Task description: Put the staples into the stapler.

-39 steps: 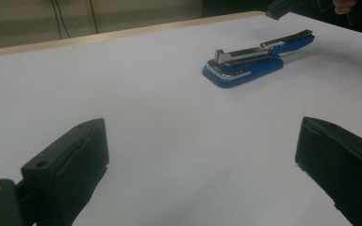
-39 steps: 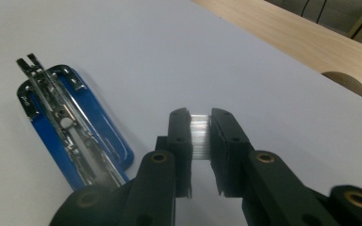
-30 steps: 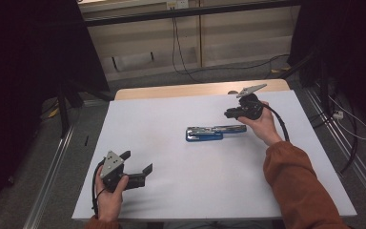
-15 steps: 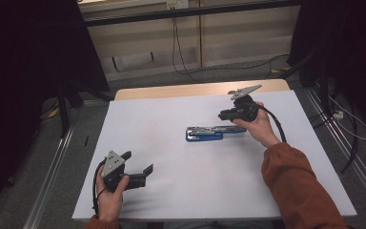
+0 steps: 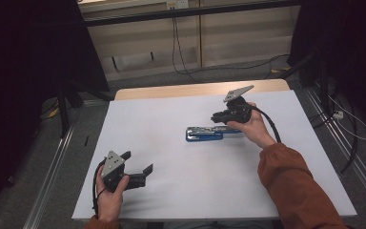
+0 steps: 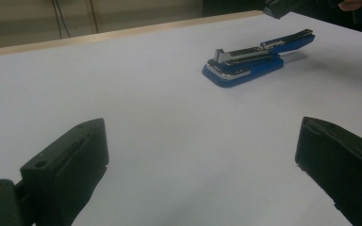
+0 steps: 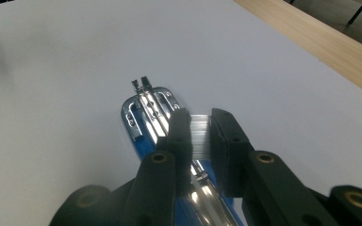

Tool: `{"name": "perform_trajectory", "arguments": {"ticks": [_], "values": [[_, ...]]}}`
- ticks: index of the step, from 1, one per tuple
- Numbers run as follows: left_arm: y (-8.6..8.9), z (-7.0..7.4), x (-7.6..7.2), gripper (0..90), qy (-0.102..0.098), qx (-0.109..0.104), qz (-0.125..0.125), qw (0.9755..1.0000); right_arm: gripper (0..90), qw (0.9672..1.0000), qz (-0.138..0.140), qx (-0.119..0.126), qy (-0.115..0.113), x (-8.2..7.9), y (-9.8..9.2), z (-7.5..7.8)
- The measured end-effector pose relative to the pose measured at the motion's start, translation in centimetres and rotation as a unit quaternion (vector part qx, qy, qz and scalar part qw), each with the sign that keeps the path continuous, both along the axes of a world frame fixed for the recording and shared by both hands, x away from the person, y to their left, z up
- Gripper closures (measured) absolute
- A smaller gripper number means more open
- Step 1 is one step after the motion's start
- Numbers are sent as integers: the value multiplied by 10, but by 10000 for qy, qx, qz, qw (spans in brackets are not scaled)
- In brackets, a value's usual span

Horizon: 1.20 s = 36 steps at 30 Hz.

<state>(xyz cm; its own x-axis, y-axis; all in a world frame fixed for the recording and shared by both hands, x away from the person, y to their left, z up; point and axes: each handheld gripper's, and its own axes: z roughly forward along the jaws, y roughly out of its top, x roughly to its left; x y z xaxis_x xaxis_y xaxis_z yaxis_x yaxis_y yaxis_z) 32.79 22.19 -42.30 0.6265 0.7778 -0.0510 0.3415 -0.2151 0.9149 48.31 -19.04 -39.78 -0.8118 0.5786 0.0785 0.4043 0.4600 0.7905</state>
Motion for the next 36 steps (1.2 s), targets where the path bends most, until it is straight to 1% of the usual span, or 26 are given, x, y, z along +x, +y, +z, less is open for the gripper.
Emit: {"name": "perform_trajectory", "arguments": {"ticks": [6, 10, 15, 16, 19, 21, 24, 25, 31, 34, 36], "values": [[0, 0, 0, 34, 12, -1, -7, 10000, 792, 9998, 164, -116, 22, -2, 12, -1], [0, 0, 0, 34, 32, 64, -24, 10000, 792, 9995, 250, -169, 17, -1, 16, -1], [0, 0, 0, 34, 22, 52, -32, 10000, 792, 9992, 362, -178, 46, 1, 22, -1], [0, 0, 0, 34, 13, 55, -41, 10000, 792, 9989, 429, -207, 48, 2, 24, -2], [0, -1, 0, 34, 33, 54, -46, 10000, 792, 9984, 480, -307, 48, 3, 30, -4], [-1, -1, 0, 34, 36, 57, -52, 10000, 792, 9981, 520, -329, 70, 5, 33, -6], [0, 0, 0, 34, 17, 61, -61, 10000, 792, 9979, 580, -286, 90, 7, 36, -6], [0, 0, 0, 34, 27, 59, -49, 10000, 792, 9978, 603, -228, 120, 8, 37, -6], [-1, 0, 0, 34, 17, 64, -67, 10000, 792, 9983, 587, -21, 25, 11, 42, -8], [-1, 0, 0, 34, 22, 67, -62, 10000, 792, 9981, 617, -25, 14, 12, 44, -8], [-1, 0, 0, 34, 22, 69, -58, 10000, 792, 9977, 678, -78, 18, 14, 46, -8]]}}
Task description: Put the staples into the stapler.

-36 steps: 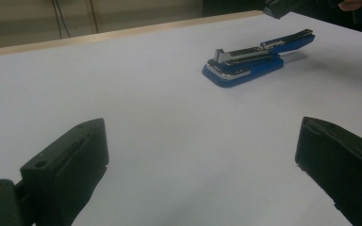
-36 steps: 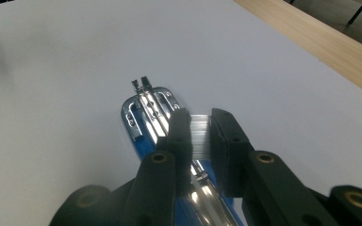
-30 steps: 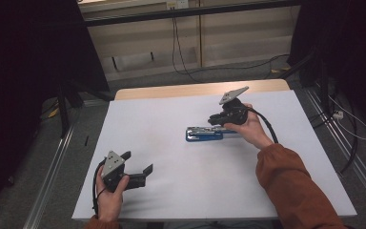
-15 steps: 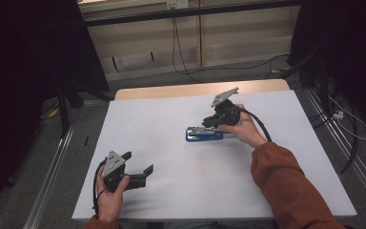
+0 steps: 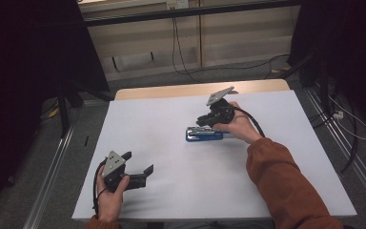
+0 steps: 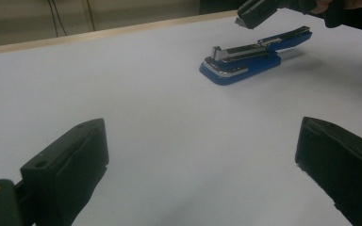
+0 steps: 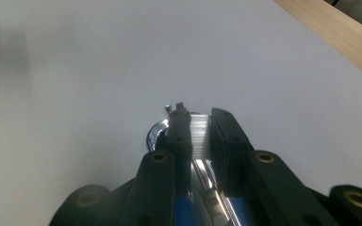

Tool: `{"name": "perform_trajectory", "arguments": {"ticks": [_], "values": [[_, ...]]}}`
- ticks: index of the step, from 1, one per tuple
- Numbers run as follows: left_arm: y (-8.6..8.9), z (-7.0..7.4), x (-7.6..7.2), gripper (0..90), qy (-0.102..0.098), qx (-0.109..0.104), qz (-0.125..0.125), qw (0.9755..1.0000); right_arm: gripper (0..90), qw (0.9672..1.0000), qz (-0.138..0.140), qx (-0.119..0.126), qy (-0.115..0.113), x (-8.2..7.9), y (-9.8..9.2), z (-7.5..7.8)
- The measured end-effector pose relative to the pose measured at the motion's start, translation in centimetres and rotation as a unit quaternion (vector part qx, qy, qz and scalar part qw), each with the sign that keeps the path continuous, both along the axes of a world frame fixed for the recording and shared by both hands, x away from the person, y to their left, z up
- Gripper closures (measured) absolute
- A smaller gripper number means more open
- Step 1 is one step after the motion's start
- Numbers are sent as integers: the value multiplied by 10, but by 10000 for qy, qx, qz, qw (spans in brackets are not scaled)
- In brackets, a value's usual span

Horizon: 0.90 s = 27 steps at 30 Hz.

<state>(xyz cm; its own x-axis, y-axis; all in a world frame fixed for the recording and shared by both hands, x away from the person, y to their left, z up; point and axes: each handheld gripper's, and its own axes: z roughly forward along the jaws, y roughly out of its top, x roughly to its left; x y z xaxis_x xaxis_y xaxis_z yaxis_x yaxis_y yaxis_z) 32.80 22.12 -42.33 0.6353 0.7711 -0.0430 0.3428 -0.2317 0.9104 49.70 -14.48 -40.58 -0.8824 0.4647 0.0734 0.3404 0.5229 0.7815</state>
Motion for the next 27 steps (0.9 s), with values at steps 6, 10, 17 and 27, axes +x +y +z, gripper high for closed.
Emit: {"name": "perform_trajectory", "arguments": {"ticks": [6, 10, 17, 27], "values": [[0, 0, 0, 34, -3, -6, -11, 10000, 792, 9997, 203, -38, 124, 4, 8, 0], [0, 0, 0, 34, -6, -12, -9, 10000, 792, 9994, 295, -95, 123, 7, 13, -2], [0, 0, 0, 34, -9, -26, -17, 10000, 792, 9985, 506, -219, -65, 12, 20, -4], [0, 0, 0, 34, 13, -5, -26, 10000, 792, 9969, 706, -332, -117, 15, 22, -10]]}}
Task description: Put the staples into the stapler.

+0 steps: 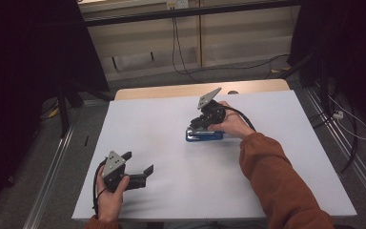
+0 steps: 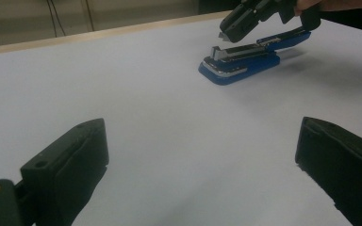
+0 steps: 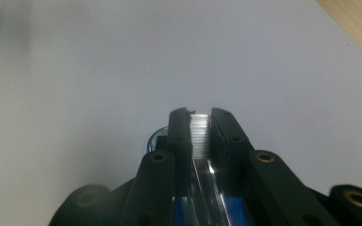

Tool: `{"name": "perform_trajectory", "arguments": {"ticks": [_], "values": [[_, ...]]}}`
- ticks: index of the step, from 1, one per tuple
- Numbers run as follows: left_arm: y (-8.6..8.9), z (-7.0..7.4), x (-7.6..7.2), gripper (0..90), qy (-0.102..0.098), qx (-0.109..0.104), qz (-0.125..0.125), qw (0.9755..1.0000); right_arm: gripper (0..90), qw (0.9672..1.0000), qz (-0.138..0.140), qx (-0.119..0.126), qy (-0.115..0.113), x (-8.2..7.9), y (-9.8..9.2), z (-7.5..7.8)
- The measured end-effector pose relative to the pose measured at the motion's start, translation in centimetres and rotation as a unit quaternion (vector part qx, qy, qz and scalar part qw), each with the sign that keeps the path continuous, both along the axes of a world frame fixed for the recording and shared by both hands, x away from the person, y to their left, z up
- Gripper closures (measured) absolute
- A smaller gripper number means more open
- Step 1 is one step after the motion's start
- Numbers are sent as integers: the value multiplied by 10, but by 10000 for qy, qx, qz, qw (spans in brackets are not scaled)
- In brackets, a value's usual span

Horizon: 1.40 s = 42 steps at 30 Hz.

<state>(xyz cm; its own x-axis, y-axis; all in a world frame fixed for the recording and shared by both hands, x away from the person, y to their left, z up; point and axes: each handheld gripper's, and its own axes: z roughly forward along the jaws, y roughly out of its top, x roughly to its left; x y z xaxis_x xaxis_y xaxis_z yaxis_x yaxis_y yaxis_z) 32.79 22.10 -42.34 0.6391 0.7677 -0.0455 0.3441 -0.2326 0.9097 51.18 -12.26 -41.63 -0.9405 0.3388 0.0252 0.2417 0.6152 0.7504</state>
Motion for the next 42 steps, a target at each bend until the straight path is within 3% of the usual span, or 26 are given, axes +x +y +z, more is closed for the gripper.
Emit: {"name": "perform_trajectory", "arguments": {"ticks": [5, 12, 23, 42], "values": [[0, 0, 0, 34, -2, -1, -3, 10000, 792, 9999, 99, -3, -31, 1, -2, -1], [1, 0, 0, 34, -20, 8, 24, 10000, 792, 9999, 140, 15, 101, 0, -2, -1], [2, 0, 1, 34, -10, 13, 68, 10000, 792, 9994, 288, -176, -3, 3, -4, -6], [1, 0, 0, 34, -17, 7, 27, 10000, 792, 9985, 523, -155, -80, 5, -1, -6]]}}
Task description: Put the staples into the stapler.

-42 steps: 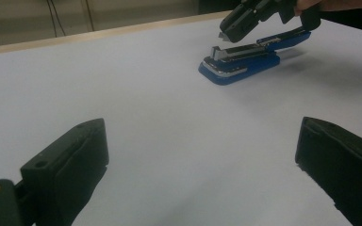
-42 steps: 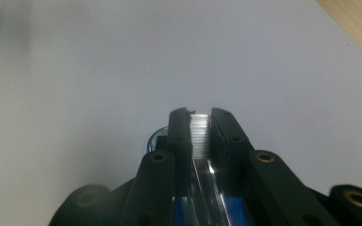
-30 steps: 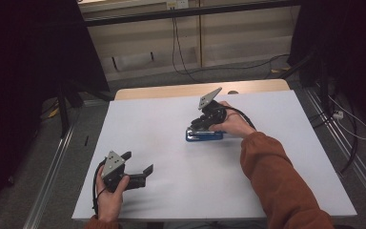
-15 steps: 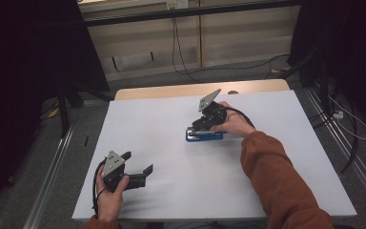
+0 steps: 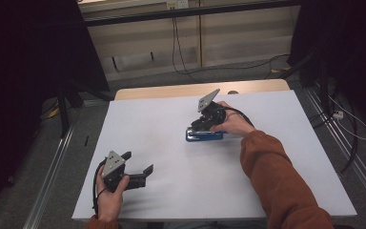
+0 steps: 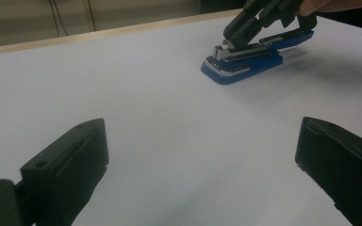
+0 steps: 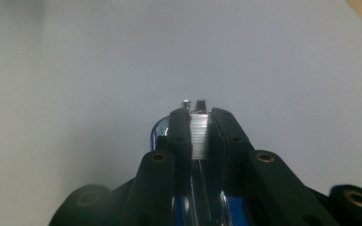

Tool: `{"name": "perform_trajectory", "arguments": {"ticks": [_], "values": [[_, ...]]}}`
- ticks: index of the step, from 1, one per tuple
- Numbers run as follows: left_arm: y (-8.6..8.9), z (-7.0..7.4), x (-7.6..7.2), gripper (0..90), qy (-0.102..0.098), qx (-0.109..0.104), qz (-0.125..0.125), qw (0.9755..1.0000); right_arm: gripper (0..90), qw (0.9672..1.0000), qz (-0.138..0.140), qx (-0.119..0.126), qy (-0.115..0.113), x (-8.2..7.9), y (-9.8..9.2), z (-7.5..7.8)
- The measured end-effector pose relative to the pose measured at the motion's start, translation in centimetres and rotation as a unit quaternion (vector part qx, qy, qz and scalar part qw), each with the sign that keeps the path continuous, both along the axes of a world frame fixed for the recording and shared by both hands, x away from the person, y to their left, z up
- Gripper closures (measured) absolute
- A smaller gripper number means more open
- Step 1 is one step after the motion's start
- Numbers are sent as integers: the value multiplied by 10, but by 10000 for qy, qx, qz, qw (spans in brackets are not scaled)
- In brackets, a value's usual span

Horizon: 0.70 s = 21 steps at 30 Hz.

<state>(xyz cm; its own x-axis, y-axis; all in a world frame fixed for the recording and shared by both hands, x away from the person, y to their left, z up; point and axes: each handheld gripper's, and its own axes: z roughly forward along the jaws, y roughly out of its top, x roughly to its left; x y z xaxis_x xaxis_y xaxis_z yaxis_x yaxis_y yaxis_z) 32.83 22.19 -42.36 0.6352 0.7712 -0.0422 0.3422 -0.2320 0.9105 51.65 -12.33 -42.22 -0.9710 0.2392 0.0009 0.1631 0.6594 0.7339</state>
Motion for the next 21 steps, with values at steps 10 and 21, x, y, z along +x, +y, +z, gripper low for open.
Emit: {"name": "perform_trajectory", "arguments": {"ticks": [10, 21], "values": [[0, 0, 0, 34, -9, 14, -19, 10000, 792, 9999, 91, -57, -12, -1, 2, -1], [0, 0, 0, 34, 21, -2, -10, 10000, 792, 9999, 99, -18, -24, 0, 2, 0]]}}
